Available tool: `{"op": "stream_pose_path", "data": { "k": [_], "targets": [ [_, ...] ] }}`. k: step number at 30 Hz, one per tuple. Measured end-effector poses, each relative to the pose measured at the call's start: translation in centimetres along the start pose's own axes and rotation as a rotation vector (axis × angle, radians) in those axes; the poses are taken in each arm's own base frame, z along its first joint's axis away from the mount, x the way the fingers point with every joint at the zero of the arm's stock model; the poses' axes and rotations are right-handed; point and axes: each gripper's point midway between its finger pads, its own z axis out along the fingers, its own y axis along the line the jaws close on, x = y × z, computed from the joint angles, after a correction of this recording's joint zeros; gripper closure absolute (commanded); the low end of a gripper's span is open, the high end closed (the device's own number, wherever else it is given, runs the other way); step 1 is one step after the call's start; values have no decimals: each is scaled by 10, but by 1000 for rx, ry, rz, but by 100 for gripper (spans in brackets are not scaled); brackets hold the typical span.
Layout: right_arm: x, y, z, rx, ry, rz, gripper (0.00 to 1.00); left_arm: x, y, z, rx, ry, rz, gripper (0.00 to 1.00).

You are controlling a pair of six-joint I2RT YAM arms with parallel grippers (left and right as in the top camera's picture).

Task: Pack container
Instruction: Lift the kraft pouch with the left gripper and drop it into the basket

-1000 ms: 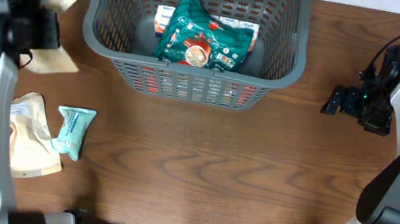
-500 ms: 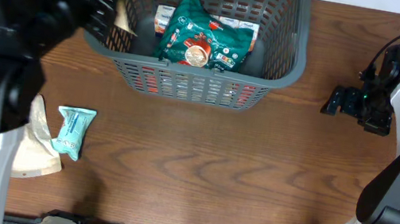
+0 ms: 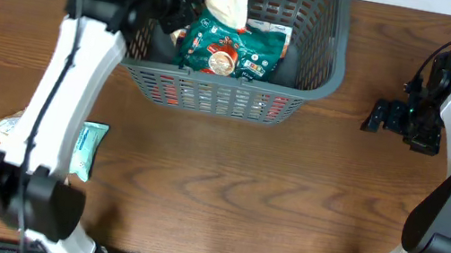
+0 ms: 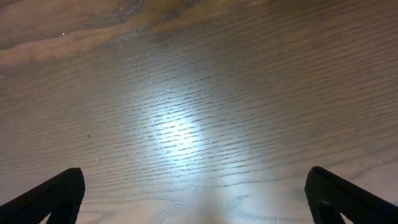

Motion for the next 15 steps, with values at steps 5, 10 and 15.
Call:
{"op": "stream_pose_path", "data": {
  "k": [5, 10, 15],
  "targets": [
    [0, 0, 0, 0, 1, -1, 1, 25, -10, 36, 66, 63, -7, 84],
    [1, 0, 0, 0, 2, -1, 1, 46, -19, 48, 103, 139, -23, 69],
    [1, 0, 0, 0, 3, -1, 1, 57, -25, 47, 122, 186, -28, 50]
  ]
}}
